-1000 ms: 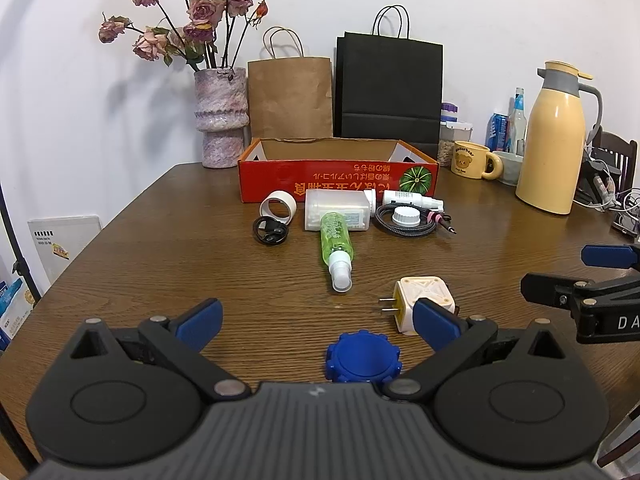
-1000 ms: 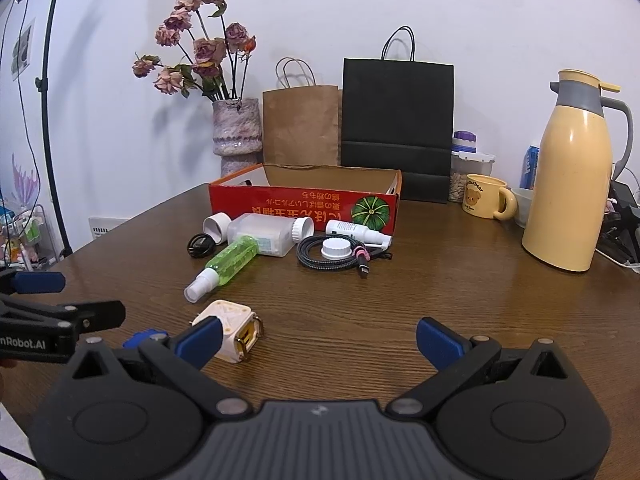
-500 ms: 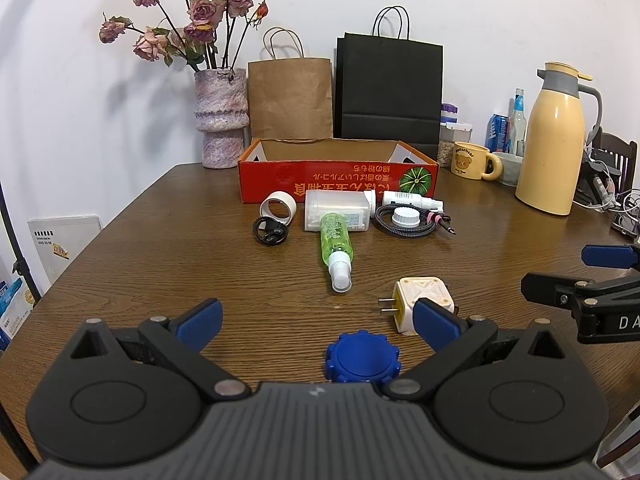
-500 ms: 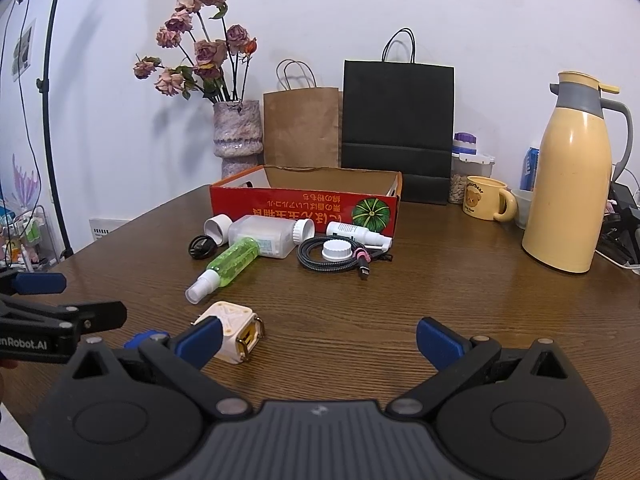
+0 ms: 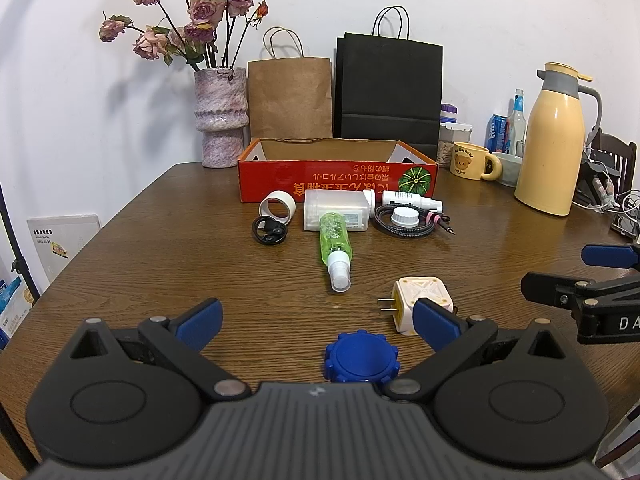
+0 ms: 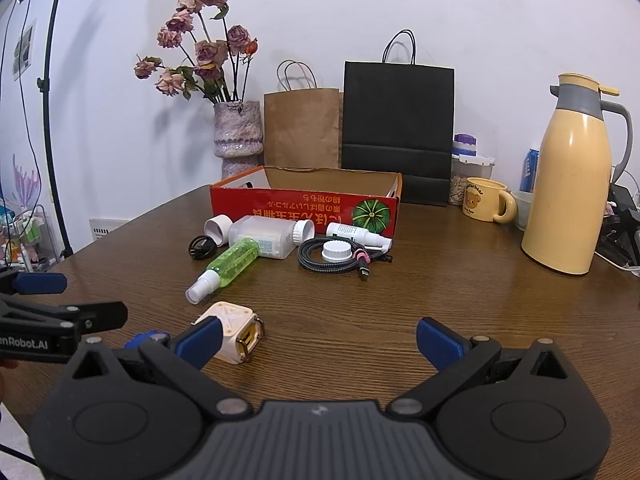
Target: Organize rigid objects
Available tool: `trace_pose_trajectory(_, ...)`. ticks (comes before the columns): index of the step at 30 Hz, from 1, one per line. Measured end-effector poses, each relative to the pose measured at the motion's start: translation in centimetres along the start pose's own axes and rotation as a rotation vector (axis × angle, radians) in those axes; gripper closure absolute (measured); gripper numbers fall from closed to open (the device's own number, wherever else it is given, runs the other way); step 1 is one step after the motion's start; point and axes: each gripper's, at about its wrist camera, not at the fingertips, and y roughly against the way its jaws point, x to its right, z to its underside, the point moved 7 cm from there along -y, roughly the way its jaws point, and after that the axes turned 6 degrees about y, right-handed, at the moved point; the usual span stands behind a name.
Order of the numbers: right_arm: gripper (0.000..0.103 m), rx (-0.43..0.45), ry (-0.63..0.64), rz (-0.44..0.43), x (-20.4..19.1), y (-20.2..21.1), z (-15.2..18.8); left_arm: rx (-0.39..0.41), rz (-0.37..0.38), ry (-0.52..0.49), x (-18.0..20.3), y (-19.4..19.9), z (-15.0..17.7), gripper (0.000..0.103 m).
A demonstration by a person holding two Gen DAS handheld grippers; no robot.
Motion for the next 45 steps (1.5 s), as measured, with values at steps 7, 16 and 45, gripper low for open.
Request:
trace_pose_trajectory(7, 0.000, -0.001, 0.000, 0.000, -0.03, 0.12, -0.06, 0.000, 0.001, 0.000, -0.02, 0.01, 0.00, 0.000)
trace_pose_trajectory(16, 0.000, 0.000, 0.001, 0.000, -0.02, 0.20, -0.12, 0.000, 0.000, 0.001, -0.02, 0.00, -0.01, 0.000)
trace_pose_trajectory(45, 0.000, -0.002, 0.001, 0.000, 0.01, 0.25, -0.11, -0.004, 0.002, 0.005, 0.27, 0.05, 0.23, 0.000)
